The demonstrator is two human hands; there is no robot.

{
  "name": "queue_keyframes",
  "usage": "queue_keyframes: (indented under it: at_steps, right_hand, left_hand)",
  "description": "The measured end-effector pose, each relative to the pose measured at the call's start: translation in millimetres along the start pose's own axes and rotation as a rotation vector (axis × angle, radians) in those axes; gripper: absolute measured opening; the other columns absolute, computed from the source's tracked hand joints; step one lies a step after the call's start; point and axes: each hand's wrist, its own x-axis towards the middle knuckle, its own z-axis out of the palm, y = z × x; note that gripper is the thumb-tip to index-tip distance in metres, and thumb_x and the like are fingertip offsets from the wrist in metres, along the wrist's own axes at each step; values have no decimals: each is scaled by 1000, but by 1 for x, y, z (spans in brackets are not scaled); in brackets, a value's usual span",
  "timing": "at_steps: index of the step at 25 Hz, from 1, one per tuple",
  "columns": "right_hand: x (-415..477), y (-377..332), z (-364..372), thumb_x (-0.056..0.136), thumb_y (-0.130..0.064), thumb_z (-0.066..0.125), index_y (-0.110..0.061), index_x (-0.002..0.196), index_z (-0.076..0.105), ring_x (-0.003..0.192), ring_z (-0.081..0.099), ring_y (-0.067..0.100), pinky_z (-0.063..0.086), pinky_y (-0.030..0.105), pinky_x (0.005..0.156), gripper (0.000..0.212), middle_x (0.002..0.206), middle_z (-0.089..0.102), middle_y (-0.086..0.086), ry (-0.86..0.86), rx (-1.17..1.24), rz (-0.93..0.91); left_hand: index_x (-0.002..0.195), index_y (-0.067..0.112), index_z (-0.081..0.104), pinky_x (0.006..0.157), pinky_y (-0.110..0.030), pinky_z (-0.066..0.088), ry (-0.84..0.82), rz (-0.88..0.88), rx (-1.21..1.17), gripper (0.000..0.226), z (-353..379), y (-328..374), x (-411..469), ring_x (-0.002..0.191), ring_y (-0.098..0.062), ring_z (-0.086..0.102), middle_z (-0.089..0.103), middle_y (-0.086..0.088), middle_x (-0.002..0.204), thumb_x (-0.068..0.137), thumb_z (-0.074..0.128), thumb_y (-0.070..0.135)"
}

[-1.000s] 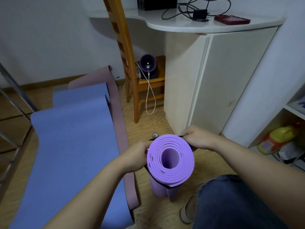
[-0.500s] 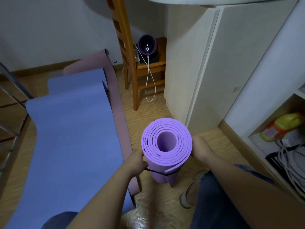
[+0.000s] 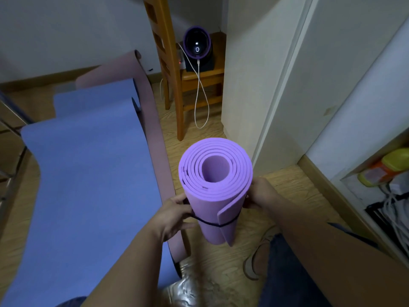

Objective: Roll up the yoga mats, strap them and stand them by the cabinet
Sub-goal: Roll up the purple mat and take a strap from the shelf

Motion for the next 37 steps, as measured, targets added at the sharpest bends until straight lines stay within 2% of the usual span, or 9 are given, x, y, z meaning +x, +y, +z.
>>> queue_keyframes:
  at_steps: [7,13,16,19,23,26,29,33,37]
  right_hand:
    - [2,0,17,92,-1,48,-10,82,66,73,56,24,54,35,64,23,81,62,15,76,127,-24]
    - [2,-2,26,89,-7,52,-21,63,61,74,65,29,57,48,77,31,77,68,12,228,6,-113]
    - [2,-3,26,89,-7,54,-21,61,59,74,64,29,58,47,74,31,77,66,12,252,-6,-113]
    - [6,-2,23,88,-5,53,-18,61,56,67,58,29,56,51,75,30,74,65,18,243,-112,-159]
    - [-1,-4,20,80,-2,59,-14,82,52,56,54,25,55,40,50,14,74,60,12,92,-245,-149]
    - [-2,24,41,71,-11,74,-16,114,44,71,57,26,49,30,40,52,92,58,10,27,-53,-7]
    - [4,72,90,73,-17,74,-16,139,33,89,59,26,56,41,63,78,113,59,12,163,154,138]
    - [15,90,102,63,-23,74,-5,127,46,93,64,30,49,36,76,71,108,64,19,305,53,97]
    - [12,65,61,77,-12,63,-22,121,49,58,54,16,50,25,56,47,76,62,7,-35,75,207]
  left_hand:
    - [87,19,72,90,-51,47,54,87,-500,34,13,3,-14,89,-22,61,70,3,87,92,41,5]
    - [121,32,47,107,-26,37,598,930,39,29,31,38,-49,126,-4,44,49,9,131,97,48,15]
    - [114,28,49,112,-37,30,498,1254,623,30,37,50,-57,137,-21,34,46,1,135,86,58,34]
    - [112,25,48,96,-47,43,502,1245,1117,42,33,64,-40,119,-24,44,58,-1,119,77,62,45]
    - [113,22,51,82,-40,46,557,1171,1117,45,36,80,-28,101,-23,44,60,-2,105,76,65,42]
    - [115,22,51,84,-44,47,597,1129,1156,45,49,83,-23,101,-29,50,59,-4,105,77,66,41]
    - [115,21,52,84,-47,46,663,1113,1175,46,67,87,-15,101,-31,52,59,-6,105,77,72,37]
    - [114,24,46,85,-46,45,601,1152,1134,45,68,87,-12,101,-29,50,58,-4,106,78,69,36]
    - [119,19,49,90,-40,40,571,1085,1008,42,26,86,-10,104,-22,38,56,-5,110,84,64,36]
